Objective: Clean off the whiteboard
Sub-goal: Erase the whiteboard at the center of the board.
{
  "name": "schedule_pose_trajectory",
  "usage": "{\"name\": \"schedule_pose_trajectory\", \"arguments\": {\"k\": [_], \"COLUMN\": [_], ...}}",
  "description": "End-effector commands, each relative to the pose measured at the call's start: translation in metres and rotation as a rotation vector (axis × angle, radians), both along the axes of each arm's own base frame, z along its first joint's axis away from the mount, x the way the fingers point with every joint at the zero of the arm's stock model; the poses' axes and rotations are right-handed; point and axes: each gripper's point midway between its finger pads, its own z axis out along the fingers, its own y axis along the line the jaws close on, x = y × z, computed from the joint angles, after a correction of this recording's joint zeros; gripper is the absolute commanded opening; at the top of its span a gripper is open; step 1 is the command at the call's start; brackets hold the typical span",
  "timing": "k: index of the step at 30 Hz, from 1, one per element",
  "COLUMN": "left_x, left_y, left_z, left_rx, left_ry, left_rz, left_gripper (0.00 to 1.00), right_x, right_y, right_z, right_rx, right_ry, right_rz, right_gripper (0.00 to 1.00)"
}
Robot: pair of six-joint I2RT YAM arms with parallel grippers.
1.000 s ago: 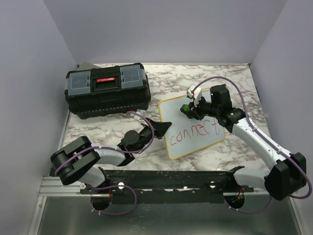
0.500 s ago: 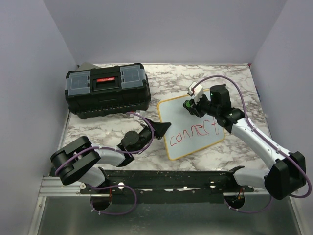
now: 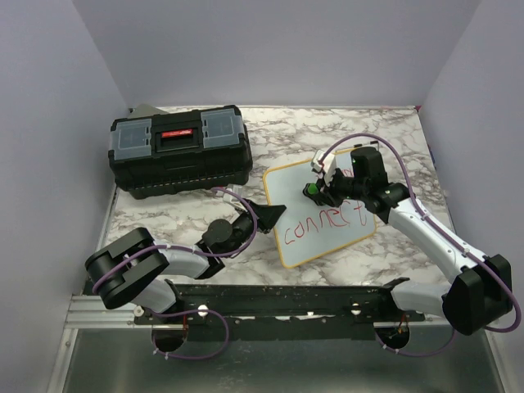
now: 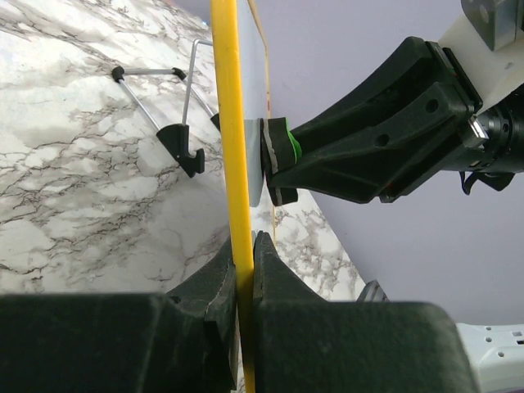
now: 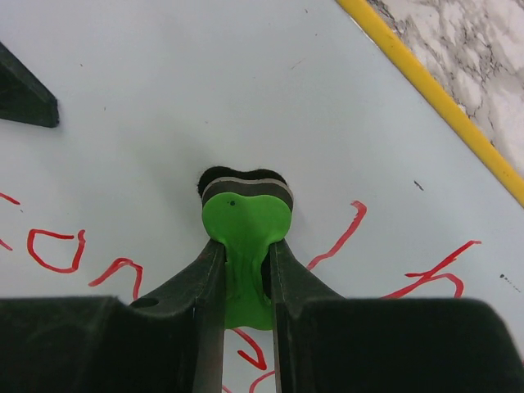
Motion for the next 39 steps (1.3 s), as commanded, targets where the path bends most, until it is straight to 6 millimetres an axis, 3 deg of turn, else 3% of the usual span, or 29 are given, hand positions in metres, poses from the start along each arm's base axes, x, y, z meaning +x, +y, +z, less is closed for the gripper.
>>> {"name": "schedule_pose_trajectory", "arguments": {"k": [1, 6, 13, 17, 20, 28, 32, 35, 39], "left_x": [-0.022, -0.023, -0.023, -0.024, -0.024, -0.023, -0.022, -0.022, -0.022], "left_y": [-0.015, -0.013, -0.012, -0.011, -0.010, -0.013, -0.015, -0.015, -0.016], "left_z": [0.006, 0.006, 0.006, 0.006, 0.005, 0.006, 0.007, 0.007, 0.006], "left_rx": [0.052, 0.054, 0.054, 0.054, 0.057, 0.053, 0.052, 0.054, 0.057], "left_ry": [-0.119, -0.120, -0.124, -0.125, -0.125, -0.127, -0.128, -0.127, -0.125], "left_rz": [-0.125, -0.123, -0.120, -0.118, -0.118, -0.122, -0.124, -0.124, -0.127], "left_gripper": [0.00, 0.00, 0.00, 0.00, 0.00, 0.00, 0.00, 0.00, 0.00], "right_x": [0.015, 0.042, 0.052, 0.050, 0.037, -0.030, -0.042, -0.030, 0.013], "right_y": [0.002, -0.007, -0.031, -0.042, -0.040, -0.007, 0.004, 0.008, 0.005], "right_z": [0.002, 0.018, -0.004, -0.006, -0.011, -0.033, -0.034, -0.028, -0.004], "right_rx": [0.020, 0.023, -0.074, -0.107, -0.114, -0.058, -0.024, -0.002, 0.032], "right_ry": [0.005, -0.062, -0.065, -0.089, -0.065, 0.101, 0.141, 0.117, 0.014], "right_rz": [-0.082, -0.217, -0.333, -0.365, -0.312, 0.055, 0.129, 0.092, -0.087], "right_gripper": [0.01, 0.01, 0.01, 0.01, 0.01, 0.01, 0.01, 0.01, 0.01]}}
